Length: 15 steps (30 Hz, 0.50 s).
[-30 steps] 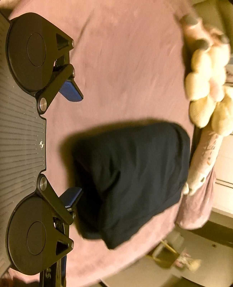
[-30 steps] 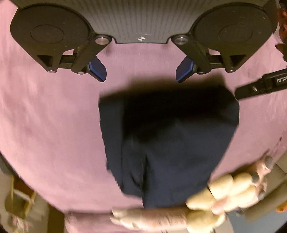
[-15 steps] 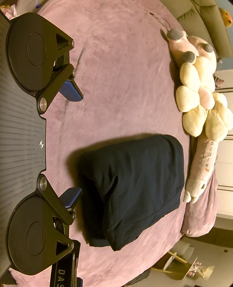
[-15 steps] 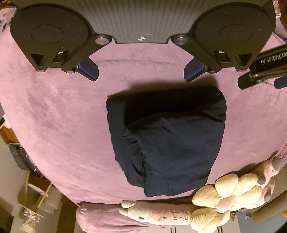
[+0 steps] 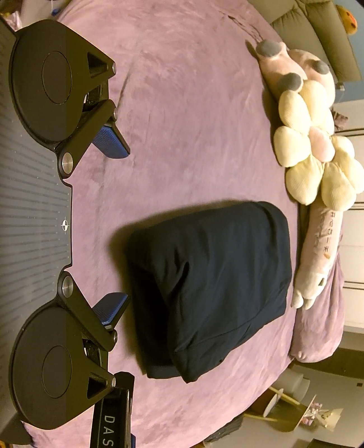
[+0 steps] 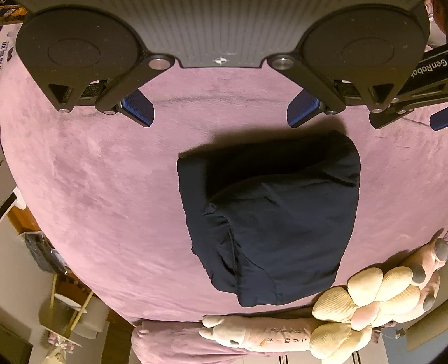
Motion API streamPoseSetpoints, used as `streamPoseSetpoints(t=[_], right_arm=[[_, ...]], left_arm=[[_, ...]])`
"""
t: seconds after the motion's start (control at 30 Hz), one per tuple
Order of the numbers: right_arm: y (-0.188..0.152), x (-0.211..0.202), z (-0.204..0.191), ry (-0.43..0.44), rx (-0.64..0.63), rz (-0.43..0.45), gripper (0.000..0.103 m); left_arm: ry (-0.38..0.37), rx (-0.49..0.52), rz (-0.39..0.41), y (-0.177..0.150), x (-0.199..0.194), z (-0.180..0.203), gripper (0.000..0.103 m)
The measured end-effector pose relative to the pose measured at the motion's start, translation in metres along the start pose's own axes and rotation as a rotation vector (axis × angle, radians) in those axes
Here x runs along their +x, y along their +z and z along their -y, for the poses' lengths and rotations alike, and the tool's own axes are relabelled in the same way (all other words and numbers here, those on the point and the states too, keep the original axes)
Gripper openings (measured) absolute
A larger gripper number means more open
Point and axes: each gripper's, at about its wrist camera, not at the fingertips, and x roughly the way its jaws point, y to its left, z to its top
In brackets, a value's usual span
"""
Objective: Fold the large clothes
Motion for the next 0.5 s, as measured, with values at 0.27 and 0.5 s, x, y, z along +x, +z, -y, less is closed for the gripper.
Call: streamPoseSetpoints(t=[0.27, 0.5], right_arm=[[-0.0010, 0.0009, 0.0030, 0.001, 0.021, -0.011, 0.101], [-0.0007, 0.0003, 0.0026, -0.001, 0.016, -0.011, 0.101]], left_arm=[[-0.004, 0.008, -0.006, -0.0015, -0.0011, 0.0031, 0.103], [0.000, 0.010, -0.007, -0.0023, -0.0031, 0.0048, 0.103]])
